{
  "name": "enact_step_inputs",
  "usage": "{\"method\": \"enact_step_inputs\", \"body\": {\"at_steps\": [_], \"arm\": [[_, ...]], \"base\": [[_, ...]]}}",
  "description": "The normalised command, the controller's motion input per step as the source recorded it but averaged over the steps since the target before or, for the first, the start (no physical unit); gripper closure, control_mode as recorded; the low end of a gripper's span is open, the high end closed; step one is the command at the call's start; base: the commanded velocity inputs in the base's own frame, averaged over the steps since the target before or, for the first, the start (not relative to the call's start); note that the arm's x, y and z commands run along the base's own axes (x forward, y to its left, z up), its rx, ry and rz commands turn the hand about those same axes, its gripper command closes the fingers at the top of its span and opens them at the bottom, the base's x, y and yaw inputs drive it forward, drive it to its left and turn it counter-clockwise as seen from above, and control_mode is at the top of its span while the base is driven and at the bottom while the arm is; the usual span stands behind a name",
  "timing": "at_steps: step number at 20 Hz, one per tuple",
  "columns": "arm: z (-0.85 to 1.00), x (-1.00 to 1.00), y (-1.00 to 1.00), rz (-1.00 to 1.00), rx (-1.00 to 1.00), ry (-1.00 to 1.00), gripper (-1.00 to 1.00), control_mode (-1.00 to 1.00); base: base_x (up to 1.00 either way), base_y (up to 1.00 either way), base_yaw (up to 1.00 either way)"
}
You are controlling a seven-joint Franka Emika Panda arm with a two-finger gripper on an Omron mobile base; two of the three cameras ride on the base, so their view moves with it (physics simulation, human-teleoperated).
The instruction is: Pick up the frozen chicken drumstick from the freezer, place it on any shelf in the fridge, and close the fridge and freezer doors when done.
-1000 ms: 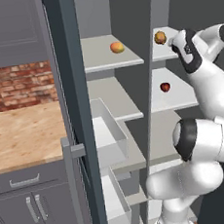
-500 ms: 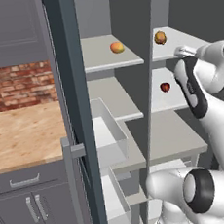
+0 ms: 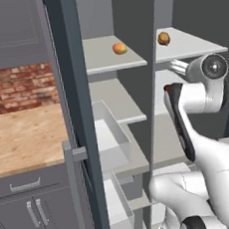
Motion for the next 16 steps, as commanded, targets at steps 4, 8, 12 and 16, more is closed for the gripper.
{"method": "enact_step_inputs", "body": {"at_steps": [4, 8, 12, 16], "arm": [[-0.11, 0.03, 0.31, 0.00, -0.06, 0.18, -1.00, -1.00], [-0.22, 0.00, 0.24, 0.08, -0.04, 0.14, -1.00, -1.00], [-0.08, -0.23, 0.82, 0.16, -0.23, 0.07, -1.00, -1.00], [-0.02, -0.22, 0.24, 0.09, -0.01, 0.00, -1.00, -1.00]], "base": [[0.00, 0.00, 0.00], [0.00, 0.00, 0.00], [0.00, 0.00, 0.00], [0.00, 0.00, 0.00]]}}
